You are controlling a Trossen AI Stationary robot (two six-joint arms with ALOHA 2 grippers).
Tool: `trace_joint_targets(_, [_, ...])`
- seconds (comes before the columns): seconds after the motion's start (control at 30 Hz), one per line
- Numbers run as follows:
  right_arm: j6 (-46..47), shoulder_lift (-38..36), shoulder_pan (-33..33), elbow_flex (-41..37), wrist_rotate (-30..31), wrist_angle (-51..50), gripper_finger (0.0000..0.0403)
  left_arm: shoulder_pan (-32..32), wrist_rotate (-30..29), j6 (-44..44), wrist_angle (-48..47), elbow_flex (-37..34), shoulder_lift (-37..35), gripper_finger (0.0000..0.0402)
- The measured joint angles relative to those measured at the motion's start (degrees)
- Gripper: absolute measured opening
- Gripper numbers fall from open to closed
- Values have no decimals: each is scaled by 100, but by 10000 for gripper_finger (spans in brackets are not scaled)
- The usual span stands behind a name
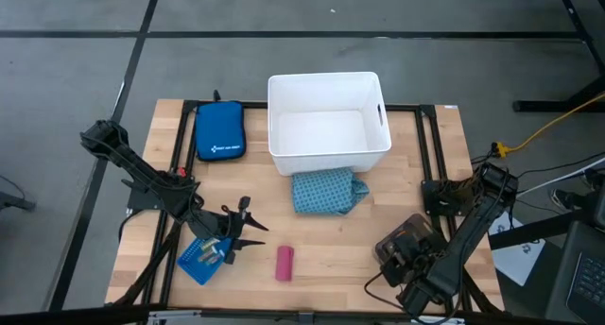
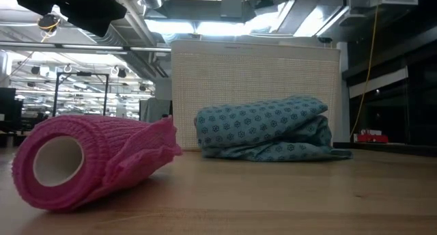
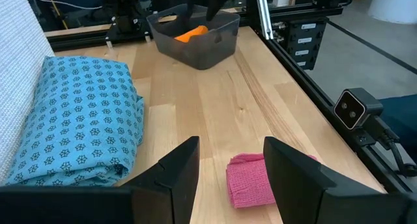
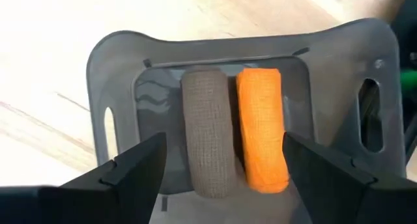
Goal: Pick & Place Medicine items
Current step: Put the pink bandage into the black bin
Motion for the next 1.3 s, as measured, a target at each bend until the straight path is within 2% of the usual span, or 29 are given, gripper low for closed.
trace_joint_targets(0.8, [-50, 0, -20, 136, 312, -275, 306, 0, 0, -31, 1, 0, 0, 168])
trace_joint_targets(1.0, [-232, 0, -146, 287, 905, -99, 306, 0, -3, -35, 2, 0, 0, 168])
trace_joint_targets(1.2, [-899, -2, -344, 858, 2276, 135, 306, -1, -11, -50, -1, 0, 0, 168])
trace_joint_targets(1.3, [-1448, -4, -529, 1003, 2653, 658, 307, 0, -13, -48, 1, 0, 0, 168])
